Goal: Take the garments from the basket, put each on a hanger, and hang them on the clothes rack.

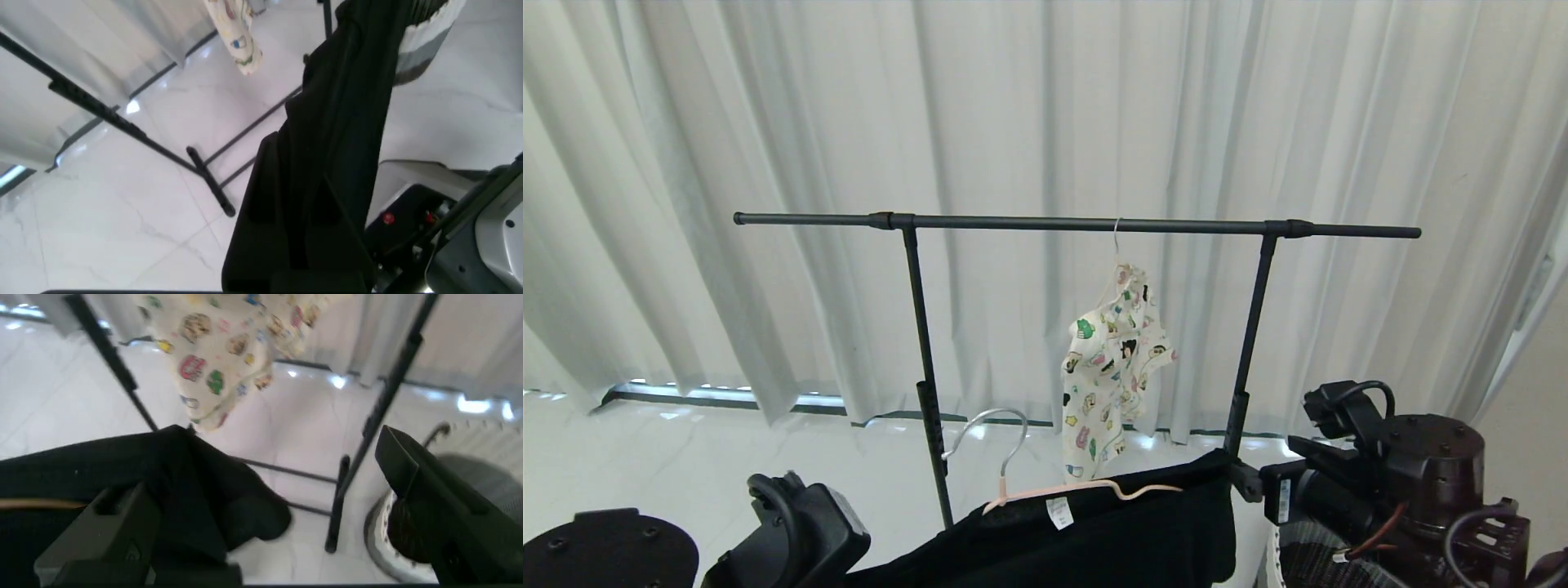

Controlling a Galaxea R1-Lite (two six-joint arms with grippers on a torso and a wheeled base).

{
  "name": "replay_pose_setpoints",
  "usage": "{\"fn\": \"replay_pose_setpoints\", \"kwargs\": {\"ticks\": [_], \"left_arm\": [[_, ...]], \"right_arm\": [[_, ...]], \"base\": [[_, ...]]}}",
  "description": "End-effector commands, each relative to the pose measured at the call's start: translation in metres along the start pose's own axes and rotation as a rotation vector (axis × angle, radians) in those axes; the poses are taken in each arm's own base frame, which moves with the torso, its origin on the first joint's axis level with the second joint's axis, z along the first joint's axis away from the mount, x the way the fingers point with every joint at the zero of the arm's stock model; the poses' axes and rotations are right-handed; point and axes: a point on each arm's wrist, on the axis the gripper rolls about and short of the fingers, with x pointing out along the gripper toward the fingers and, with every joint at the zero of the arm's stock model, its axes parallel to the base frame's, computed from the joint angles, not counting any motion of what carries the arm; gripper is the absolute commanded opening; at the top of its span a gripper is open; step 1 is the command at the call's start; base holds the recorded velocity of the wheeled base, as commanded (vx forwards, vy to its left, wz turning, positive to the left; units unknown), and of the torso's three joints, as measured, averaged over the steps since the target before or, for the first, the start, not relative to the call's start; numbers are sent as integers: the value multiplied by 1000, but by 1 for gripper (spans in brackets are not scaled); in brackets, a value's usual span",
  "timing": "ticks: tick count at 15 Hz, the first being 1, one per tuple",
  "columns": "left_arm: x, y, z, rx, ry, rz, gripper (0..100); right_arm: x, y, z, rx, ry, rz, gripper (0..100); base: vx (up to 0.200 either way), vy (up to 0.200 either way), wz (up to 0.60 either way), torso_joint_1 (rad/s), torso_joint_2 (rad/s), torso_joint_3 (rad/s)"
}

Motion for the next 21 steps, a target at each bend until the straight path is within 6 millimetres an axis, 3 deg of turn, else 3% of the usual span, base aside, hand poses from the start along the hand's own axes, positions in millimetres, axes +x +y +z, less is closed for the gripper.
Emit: {"fn": "replay_pose_setpoints", "kwargs": {"ticks": [1, 4, 7, 11, 15, 18, 21], "left_arm": [[13, -1, 6, 2, 38, -4, 0], [22, 0, 17, 1, 39, -2, 0], [24, -1, 19, 6, 41, -6, 0], [25, -1, 23, 0, 4, -3, 0], [21, -8, 28, 20, -41, -43, 0], [25, -26, 33, 70, -97, -133, 0], [22, -38, 27, 148, -90, -194, 0]], "right_arm": [[-17, 1, 19, -45, -65, 72, 100], [-39, 1, 52, -100, -82, 160, 100], [-62, 4, 99, -117, -69, 260, 100], [-91, 1, 119, -186, 22, 385, 100], [-104, 3, 113, -322, 66, 481, 100], [-124, 26, 91, -559, 186, 736, 100], [-125, 43, 75, -689, 261, 868, 100]], "base": [[0, 0, 0, 0, 0, 0], [0, 0, 0, 0, 0, 0], [0, 0, 0, 0, 0, 0], [0, 0, 0, 0, 0, 0], [0, 0, 0, 0, 0, 0], [0, 0, 0, 0, 0, 0], [0, 0, 0, 0, 0, 0]]}}
